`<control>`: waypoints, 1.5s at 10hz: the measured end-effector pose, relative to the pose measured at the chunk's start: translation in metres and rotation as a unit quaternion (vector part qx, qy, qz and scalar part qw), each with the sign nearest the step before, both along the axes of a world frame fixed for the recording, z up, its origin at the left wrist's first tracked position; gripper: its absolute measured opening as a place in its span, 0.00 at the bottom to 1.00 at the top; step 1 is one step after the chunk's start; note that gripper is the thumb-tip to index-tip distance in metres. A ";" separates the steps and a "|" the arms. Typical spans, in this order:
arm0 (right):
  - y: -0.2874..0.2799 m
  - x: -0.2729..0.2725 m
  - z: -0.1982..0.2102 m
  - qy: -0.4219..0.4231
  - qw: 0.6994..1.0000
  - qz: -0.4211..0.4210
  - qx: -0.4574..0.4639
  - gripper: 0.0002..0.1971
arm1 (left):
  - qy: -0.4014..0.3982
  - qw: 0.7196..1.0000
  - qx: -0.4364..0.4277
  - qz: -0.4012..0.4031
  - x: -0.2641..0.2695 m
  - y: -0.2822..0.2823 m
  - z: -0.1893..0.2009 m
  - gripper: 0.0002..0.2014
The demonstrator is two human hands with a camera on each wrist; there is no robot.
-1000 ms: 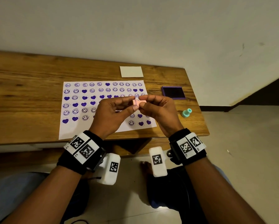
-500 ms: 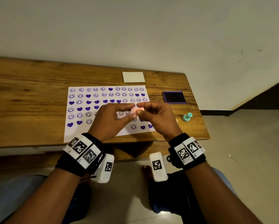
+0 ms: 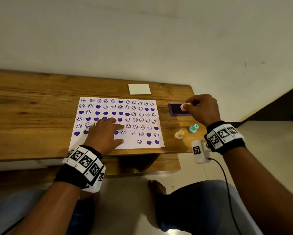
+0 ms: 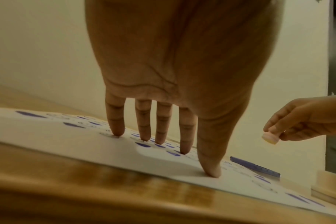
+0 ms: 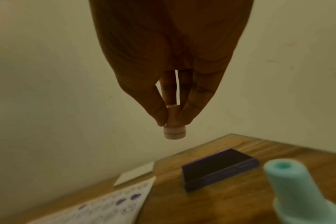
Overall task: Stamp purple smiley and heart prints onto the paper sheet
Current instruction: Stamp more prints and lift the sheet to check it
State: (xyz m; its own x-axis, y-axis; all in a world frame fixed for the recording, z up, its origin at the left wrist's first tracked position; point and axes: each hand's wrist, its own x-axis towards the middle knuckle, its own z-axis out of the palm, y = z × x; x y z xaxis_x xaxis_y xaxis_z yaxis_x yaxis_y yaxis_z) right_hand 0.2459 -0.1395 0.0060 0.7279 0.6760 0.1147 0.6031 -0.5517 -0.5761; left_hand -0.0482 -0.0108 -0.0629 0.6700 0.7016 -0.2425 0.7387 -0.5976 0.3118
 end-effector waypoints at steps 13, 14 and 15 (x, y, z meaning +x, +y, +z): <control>0.031 -0.004 -0.019 -0.096 0.927 0.124 -0.342 0.11 | -0.001 1.000 -0.006 -0.005 0.002 -0.002 0.004 0.30; 0.027 -0.011 -0.018 -0.121 0.913 0.126 -0.369 0.13 | -0.004 1.000 -0.009 -0.003 0.002 -0.003 0.004 0.30; 0.027 -0.018 -0.006 -0.192 0.923 0.088 -0.322 0.18 | -0.015 1.000 -0.007 0.002 0.001 -0.001 0.005 0.29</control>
State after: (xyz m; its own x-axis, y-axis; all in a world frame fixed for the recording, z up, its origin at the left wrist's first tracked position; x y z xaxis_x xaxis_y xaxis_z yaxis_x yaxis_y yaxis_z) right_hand 0.2280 -0.1130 -0.0004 0.5891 0.7983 -0.1253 0.8079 -0.5786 0.1117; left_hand -0.0472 -0.0115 -0.0582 0.6736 0.7017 -0.2322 0.7319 -0.5896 0.3416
